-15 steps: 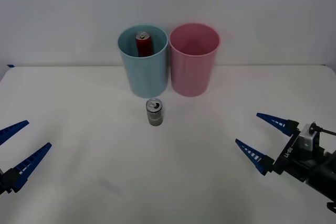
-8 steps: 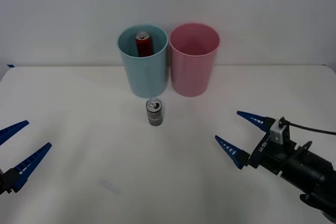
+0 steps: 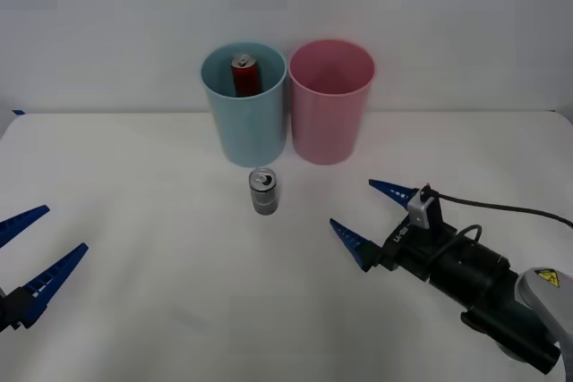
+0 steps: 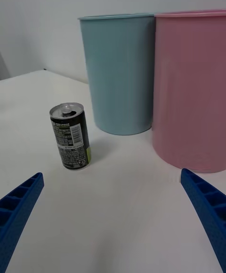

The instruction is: Grasp the object on the table and drop it into the matching bin: aluminum can to the light blue bin, PET bottle to the pink bin.

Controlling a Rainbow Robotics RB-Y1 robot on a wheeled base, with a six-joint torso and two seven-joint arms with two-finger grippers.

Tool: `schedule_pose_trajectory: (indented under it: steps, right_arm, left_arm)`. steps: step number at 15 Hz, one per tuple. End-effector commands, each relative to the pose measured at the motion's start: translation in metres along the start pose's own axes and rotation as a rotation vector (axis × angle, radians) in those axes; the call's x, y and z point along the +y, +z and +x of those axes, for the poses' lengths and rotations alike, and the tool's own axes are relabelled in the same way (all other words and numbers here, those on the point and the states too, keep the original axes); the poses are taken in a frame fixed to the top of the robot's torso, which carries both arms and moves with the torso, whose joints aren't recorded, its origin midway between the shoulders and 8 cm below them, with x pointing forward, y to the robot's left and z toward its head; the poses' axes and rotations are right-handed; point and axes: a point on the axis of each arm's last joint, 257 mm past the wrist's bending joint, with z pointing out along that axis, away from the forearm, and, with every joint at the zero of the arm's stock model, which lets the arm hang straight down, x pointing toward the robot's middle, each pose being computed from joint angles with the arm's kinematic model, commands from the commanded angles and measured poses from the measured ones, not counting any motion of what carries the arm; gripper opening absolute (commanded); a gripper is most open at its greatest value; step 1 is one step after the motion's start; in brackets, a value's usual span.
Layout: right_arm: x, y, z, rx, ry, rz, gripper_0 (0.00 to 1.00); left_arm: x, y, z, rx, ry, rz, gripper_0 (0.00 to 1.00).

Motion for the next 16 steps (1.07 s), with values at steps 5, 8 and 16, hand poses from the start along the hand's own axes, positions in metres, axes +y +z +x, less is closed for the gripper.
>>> schedule_pose_trajectory:
  steps: [5,8,16]
  right_arm:
    - [0.03,0.047,-0.001,0.04,0.027,-0.027,1.0]
    - [0.034,0.067,0.004,0.053,0.033,-0.039,1.0]
    - [0.051,0.127,0.02,0.102,0.037,-0.054,1.0]
  left_arm:
    - [0.0,0.0,0.0,0.0,0.0,0.0,1.0]
    - [0.0,0.0,0.0,0.0,0.0,0.0,1.0]
    - [0.0,0.0,0.0,0.0,0.0,0.0,1.0]
